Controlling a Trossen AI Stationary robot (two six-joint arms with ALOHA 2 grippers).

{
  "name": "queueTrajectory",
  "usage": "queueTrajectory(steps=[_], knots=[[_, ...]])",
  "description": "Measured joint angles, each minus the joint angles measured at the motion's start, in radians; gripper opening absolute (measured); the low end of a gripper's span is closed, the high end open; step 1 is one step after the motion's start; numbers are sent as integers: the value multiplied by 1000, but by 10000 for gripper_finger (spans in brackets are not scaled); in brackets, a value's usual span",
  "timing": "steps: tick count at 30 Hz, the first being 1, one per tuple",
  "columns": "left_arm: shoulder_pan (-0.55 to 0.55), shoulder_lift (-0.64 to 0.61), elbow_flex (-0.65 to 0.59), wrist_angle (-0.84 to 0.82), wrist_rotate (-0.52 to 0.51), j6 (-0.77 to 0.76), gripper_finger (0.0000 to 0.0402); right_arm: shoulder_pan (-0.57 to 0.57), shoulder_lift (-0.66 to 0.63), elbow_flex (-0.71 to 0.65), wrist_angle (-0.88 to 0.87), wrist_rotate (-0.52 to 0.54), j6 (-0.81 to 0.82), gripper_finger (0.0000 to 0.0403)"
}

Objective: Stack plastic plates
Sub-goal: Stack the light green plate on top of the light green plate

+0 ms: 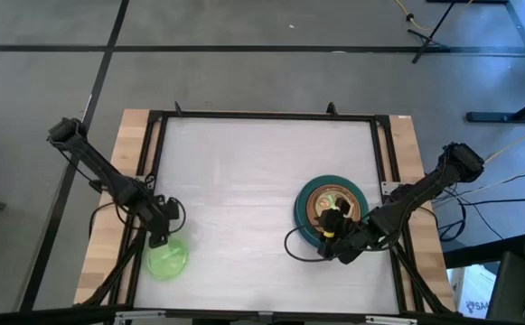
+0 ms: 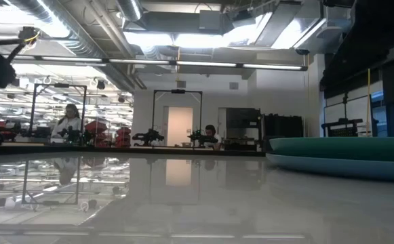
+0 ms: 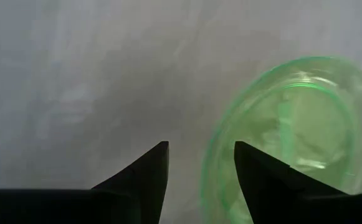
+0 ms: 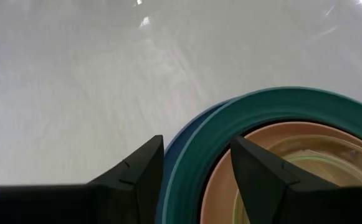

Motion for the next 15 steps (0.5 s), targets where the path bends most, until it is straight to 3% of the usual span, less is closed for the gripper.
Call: queueTrajectory(steps=[4,10,15], knots=[[0,0,-64,125,34,9,176,0,0,0,0,0,0,177],[0,4,-82,145,48,1,173,0,0,0,0,0,0,177],[0,5,-86,173,37,1,126,0,0,0,0,4,0,177]])
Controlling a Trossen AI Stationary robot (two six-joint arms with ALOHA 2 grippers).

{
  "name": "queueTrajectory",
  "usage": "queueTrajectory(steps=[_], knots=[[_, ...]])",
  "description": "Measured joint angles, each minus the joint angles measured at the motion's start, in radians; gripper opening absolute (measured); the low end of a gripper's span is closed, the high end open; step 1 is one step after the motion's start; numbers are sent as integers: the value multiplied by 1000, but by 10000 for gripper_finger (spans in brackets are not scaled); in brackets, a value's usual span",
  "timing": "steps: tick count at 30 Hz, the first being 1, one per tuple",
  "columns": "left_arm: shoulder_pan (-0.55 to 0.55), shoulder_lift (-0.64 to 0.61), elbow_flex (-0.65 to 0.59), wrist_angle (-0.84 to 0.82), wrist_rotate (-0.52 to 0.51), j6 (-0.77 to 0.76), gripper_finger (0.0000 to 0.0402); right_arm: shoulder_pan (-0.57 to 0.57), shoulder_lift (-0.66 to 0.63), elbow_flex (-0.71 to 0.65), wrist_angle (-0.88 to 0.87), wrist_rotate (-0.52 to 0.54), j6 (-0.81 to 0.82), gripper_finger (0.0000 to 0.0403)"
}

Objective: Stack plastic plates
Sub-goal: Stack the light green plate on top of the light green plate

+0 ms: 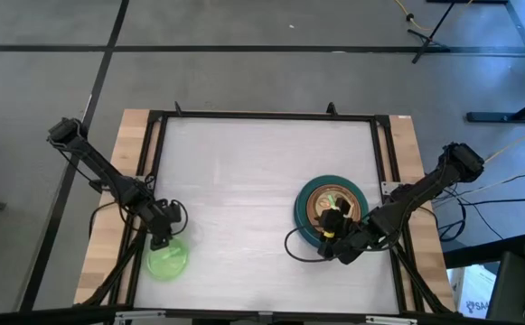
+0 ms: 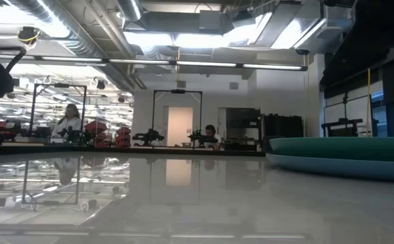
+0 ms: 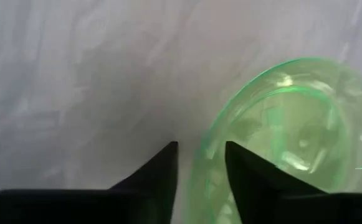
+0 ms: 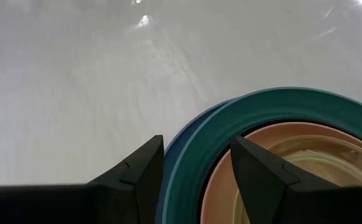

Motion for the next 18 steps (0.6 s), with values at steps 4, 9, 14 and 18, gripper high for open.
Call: queueTrajectory(steps=[4,9,14,18], knots=[[0,1,1,17,0,23,61,0,0,0,0,-1,0,177],[0,1,1,32,-9,54,6,0,0,0,10,-1,1,177],[0,1,1,90,-44,75,2,0,0,0,65,24,-41,177],[5,0,1,184,-106,116,2,0,0,0,167,60,-121,177]])
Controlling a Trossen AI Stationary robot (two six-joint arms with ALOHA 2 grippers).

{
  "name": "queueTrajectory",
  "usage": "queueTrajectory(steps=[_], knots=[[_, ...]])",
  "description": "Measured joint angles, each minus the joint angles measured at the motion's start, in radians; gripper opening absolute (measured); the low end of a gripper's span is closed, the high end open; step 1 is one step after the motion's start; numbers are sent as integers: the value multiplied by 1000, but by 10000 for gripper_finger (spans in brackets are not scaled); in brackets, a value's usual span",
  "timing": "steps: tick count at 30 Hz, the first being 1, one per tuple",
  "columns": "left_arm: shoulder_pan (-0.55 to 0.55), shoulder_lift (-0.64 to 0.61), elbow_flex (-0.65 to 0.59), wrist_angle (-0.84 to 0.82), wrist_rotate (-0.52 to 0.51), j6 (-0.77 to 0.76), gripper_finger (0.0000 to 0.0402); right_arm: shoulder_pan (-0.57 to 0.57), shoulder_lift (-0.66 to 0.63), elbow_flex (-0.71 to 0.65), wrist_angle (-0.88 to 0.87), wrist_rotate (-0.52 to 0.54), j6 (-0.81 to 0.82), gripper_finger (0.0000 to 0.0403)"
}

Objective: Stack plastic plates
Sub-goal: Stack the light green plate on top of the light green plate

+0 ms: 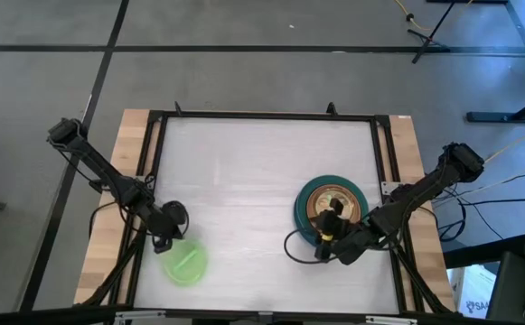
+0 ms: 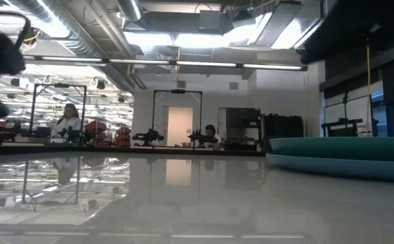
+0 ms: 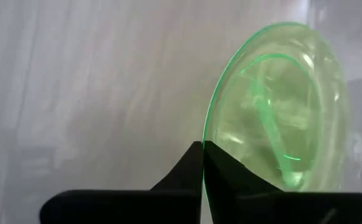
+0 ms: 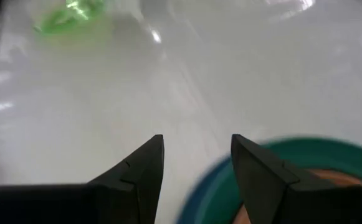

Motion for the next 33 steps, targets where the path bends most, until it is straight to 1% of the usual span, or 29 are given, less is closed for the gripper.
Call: queueTrajectory(steps=[7,13,18,21,24,27,31,33], knots=[[66,0,0,162,-176,73,2,-2,23,0,234,31,-164,177],[116,24,1,265,-278,110,2,-21,126,0,409,26,-272,177],[153,109,1,327,-283,118,2,-64,220,0,537,-2,-358,177],[170,180,1,402,-284,141,2,-96,269,0,606,-47,-405,177],[183,249,1,525,-284,202,2,-124,306,5,652,-98,-428,177],[192,306,2,618,-284,275,2,-144,330,16,651,-138,-429,177],[220,362,2,663,-285,280,5,-154,341,23,651,-177,-429,177],[232,380,2,668,-282,271,15,-153,341,23,653,-177,-434,177]])
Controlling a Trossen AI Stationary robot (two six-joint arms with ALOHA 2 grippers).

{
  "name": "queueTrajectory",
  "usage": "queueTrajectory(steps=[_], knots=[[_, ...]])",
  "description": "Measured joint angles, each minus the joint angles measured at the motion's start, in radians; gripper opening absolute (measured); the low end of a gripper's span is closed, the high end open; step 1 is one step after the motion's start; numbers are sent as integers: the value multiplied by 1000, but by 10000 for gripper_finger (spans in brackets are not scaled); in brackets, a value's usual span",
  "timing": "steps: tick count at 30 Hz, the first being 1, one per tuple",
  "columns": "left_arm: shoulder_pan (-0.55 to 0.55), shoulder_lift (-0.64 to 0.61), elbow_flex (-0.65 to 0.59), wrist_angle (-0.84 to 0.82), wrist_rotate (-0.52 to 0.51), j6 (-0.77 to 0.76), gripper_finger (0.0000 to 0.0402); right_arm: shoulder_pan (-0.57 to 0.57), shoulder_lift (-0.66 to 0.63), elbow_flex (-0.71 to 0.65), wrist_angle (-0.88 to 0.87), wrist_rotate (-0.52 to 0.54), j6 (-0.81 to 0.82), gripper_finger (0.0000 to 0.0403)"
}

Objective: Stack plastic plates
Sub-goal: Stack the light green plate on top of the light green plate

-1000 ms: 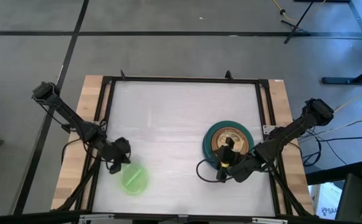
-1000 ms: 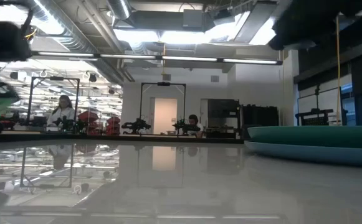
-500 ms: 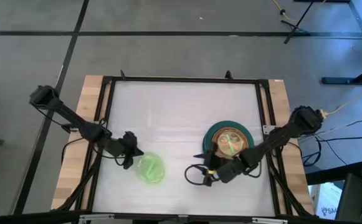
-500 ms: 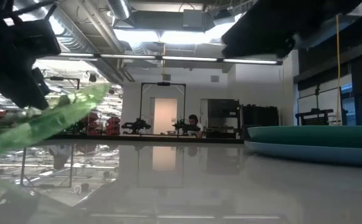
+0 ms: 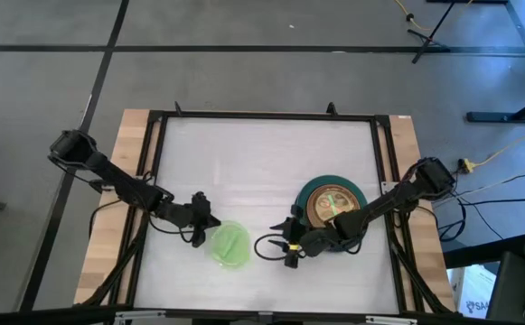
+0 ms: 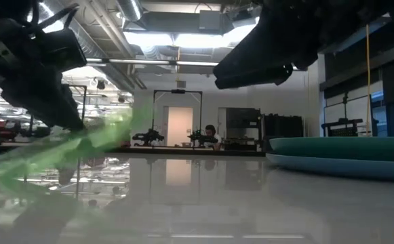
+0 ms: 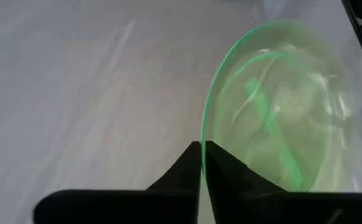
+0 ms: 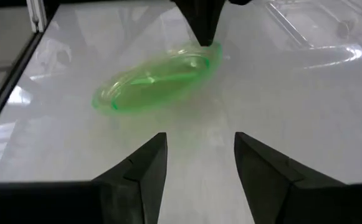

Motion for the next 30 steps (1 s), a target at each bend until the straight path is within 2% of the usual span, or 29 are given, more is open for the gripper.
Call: queueTrajectory(steps=[4,9,13,16,20,27,30], knots=[[25,21,0,55,33,0,55,2,0,0,46,-19,-52,177],[47,21,0,56,41,9,114,1,17,0,115,-92,-168,177],[28,21,0,54,37,25,141,2,75,1,237,-170,-284,177],[-11,21,0,90,0,60,148,2,140,32,266,-214,-351,177],[-83,19,0,215,-54,157,146,2,220,125,220,-218,-454,177],[-184,19,0,307,-174,260,131,1,347,316,64,-207,-695,177],[-199,19,0,313,-182,262,128,-8,387,378,-22,-192,-739,177]])
